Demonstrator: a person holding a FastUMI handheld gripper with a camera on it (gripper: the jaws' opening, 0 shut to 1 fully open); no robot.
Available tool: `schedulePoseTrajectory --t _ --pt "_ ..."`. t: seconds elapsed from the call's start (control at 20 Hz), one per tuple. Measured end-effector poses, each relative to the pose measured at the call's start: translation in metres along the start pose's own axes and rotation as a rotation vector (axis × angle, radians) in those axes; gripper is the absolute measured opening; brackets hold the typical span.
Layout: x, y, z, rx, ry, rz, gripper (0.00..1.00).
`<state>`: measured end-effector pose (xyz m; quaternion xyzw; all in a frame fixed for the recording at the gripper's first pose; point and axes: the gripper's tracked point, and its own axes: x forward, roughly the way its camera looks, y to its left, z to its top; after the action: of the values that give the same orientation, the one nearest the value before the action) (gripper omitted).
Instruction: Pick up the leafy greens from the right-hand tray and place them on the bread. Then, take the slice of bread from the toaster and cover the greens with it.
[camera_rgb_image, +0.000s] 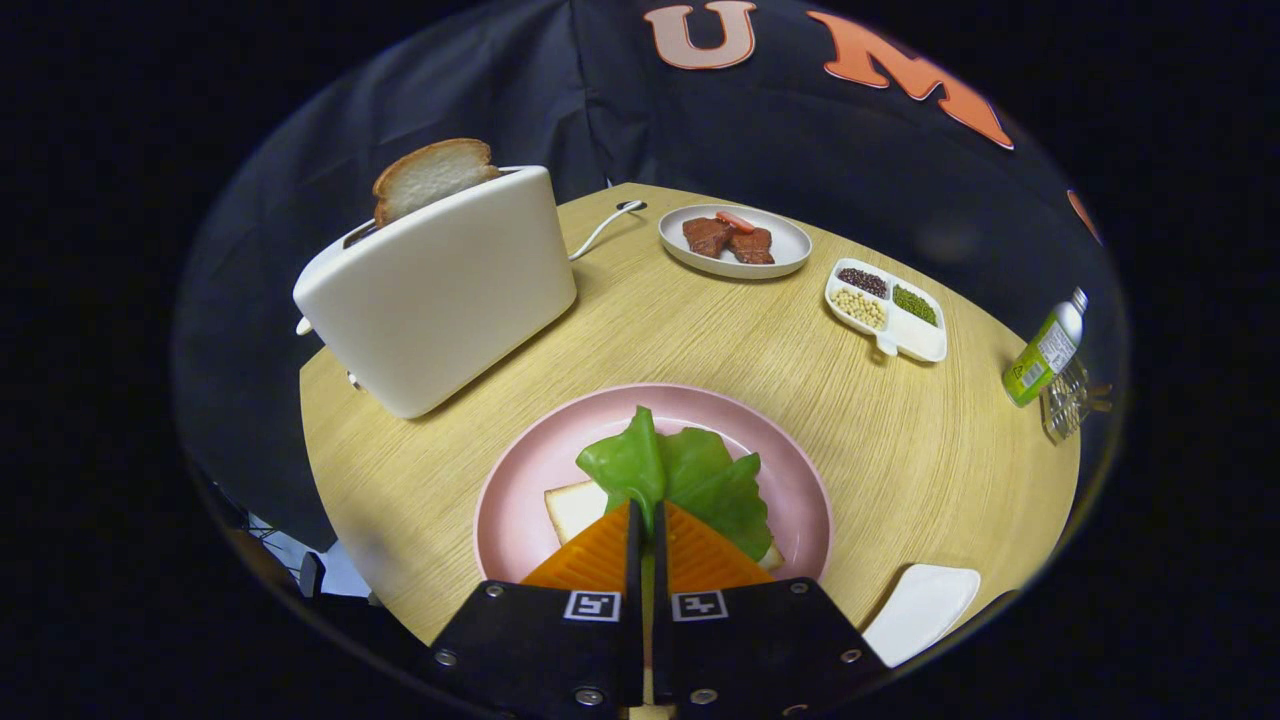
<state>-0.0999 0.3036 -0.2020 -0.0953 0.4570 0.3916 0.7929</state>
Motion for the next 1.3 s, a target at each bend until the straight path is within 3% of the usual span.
schedulePoseTrajectory --t 0.3,0.5,0.95,1.3 --pt "-0.007 0.009 0.007 0.047 0.005 0.033 0.15" --pt "-0.014 0.010 0.019 0.025 -0.011 0.022 0.32" --pt "-0.038 0.042 0.086 0.078 -0.086 0.105 0.72" --pt "-0.056 0.083 0.146 0.120 -0.111 0.192 0.90"
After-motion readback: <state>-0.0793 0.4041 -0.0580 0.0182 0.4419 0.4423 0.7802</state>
